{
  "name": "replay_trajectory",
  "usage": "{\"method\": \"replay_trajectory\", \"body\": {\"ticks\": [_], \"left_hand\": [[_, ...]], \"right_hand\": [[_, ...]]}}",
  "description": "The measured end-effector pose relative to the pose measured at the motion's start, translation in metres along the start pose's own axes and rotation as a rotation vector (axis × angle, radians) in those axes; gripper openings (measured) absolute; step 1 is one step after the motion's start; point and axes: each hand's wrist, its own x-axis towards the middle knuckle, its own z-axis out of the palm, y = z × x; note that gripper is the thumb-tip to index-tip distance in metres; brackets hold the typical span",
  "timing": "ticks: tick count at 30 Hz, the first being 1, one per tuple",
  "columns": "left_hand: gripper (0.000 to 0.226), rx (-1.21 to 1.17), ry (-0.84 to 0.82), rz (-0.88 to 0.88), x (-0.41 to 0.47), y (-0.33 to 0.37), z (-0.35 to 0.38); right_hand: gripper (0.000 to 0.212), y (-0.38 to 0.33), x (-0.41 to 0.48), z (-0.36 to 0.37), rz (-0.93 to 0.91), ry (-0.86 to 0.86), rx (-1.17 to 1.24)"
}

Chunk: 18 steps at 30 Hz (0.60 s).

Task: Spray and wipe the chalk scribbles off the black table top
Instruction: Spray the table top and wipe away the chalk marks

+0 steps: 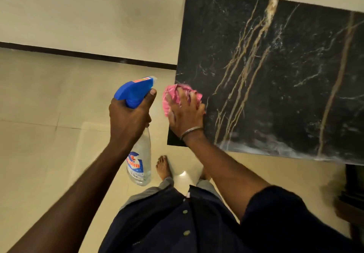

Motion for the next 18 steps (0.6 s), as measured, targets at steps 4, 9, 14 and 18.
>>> {"method": "replay_trajectory", "body": {"ticks": [4, 9, 14, 18], "left_hand": [[0.035, 0.035, -0.069, 0.023, -0.016, -0.008, 0.0], [0.035, 0.056, -0.136, 0.027, -0.035, -0.009, 0.011], [0.022, 0.07, -0.158, 0.036, -0.052, 0.0, 0.04], [0.027, 0.085, -0.154, 0.034, -0.065, 0.007, 0.069]], "right_hand": [[0.057, -0.015, -0.056, 0.011, 0.018, 0.011, 0.104], [0.058, -0.017, -0.081, 0.014, 0.028, 0.03, 0.14], [0.06, 0.008, -0.097, 0.018, 0.0, 0.031, 0.175], [0.058, 0.068, -0.122, 0.026, 0.084, 0.05, 0.163]]}}
